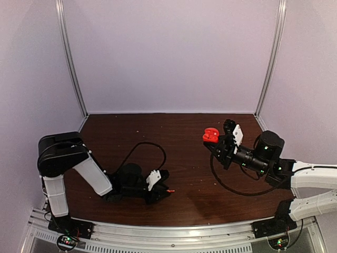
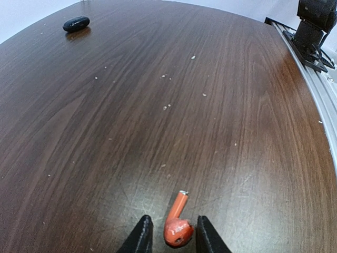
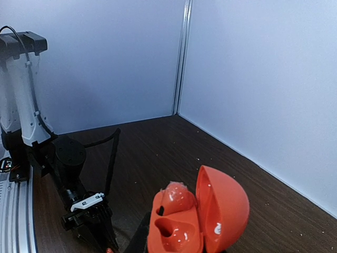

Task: Insert the wireless bluetooth earbuds into the charging case
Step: Pick up the right earbud from the center of the board, then insert the right earbud into the right side groove of the charging case.

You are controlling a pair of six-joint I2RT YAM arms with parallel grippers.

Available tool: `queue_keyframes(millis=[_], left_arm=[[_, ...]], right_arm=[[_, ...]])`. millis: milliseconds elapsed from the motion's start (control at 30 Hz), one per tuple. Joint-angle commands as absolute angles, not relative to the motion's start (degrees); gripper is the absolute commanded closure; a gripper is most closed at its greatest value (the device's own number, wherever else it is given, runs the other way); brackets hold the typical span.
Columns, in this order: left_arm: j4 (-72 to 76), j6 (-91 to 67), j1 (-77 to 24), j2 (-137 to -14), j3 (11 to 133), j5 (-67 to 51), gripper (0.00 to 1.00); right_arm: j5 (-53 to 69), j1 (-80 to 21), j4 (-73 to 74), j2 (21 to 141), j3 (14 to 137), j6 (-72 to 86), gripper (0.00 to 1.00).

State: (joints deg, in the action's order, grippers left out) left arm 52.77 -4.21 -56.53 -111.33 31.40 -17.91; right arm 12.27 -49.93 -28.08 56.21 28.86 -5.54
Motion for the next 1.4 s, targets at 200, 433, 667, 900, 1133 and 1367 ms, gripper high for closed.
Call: queue_keyframes(millis=[200, 433, 667, 900, 1133, 1367], left_arm=[[54.0, -3.0, -56.0, -112.7, 32.2, -19.6, 0.77], [48.0, -1.6, -56.2, -106.5, 32.1, -19.1, 0.80], [30.5, 5.6, -58.4, -92.3, 35.4, -13.9, 0.82], [8.6, 12.8, -61.3, -79.8, 43.1, -7.9, 0.82], [-11.0, 20.1, -65.9, -73.1, 53.6, 0.5, 0.82], [-24.6, 26.3, -71.3, -72.9, 64.5, 6.4, 0.82]], right_arm=[[13.1, -49.2, -29.0, 55.5, 28.9, -4.9, 1.00], [13.8, -48.9, -28.3, 56.1, 28.6, -4.3, 1.00], [18.6, -48.8, -25.2, 57.9, 30.0, -1.6, 1.00], [26.7, -48.7, -18.8, 59.4, 33.3, 2.7, 1.00], [37.8, -48.7, -11.4, 62.9, 36.8, 4.7, 1.00], [47.2, -48.7, -6.3, 66.4, 39.4, 3.4, 1.00]])
